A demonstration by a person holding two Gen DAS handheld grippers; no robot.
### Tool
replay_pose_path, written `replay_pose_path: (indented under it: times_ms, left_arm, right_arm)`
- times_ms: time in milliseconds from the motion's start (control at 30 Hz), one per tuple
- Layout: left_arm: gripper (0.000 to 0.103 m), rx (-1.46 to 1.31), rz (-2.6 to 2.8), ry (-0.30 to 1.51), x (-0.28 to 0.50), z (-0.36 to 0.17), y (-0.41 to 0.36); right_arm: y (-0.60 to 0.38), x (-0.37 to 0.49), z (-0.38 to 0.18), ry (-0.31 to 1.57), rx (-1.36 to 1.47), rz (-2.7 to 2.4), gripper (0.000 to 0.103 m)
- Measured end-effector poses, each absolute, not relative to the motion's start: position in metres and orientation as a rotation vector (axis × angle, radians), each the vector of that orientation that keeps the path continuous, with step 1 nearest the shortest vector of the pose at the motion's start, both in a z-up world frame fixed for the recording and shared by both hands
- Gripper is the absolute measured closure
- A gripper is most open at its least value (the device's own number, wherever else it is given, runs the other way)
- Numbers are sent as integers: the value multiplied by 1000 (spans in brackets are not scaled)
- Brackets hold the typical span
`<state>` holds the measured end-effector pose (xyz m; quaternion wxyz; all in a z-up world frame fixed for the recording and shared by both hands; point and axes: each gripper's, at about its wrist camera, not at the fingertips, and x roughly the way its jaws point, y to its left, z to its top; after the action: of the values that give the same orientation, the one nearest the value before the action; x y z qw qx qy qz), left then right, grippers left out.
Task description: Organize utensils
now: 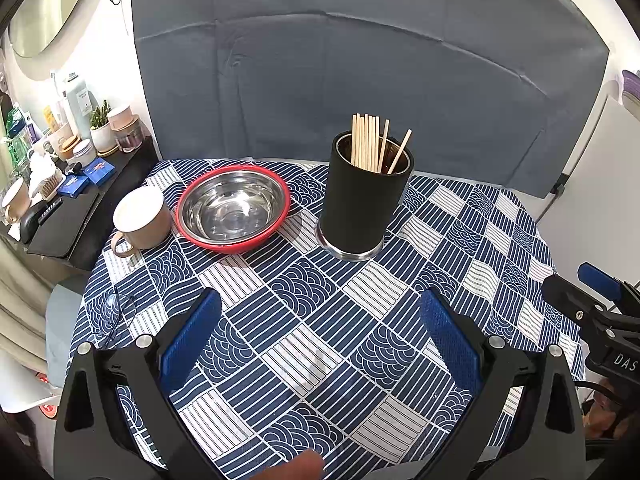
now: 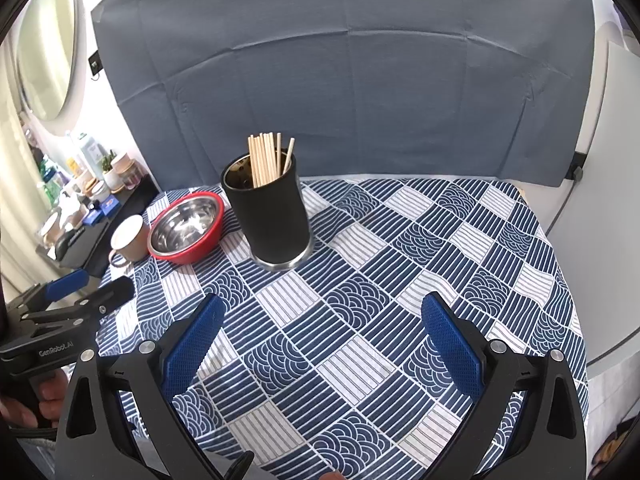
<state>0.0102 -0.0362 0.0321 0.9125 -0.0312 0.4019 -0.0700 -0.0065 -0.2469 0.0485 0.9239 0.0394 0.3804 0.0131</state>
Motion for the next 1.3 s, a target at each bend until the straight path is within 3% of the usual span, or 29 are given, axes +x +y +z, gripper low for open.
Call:
replay_pose_path:
  times_ms: [1300]
  left_arm:
    - [6,-52,-150,821,7,32,-37]
  right_arm:
    - [-245,-11,47,779,69,23,8]
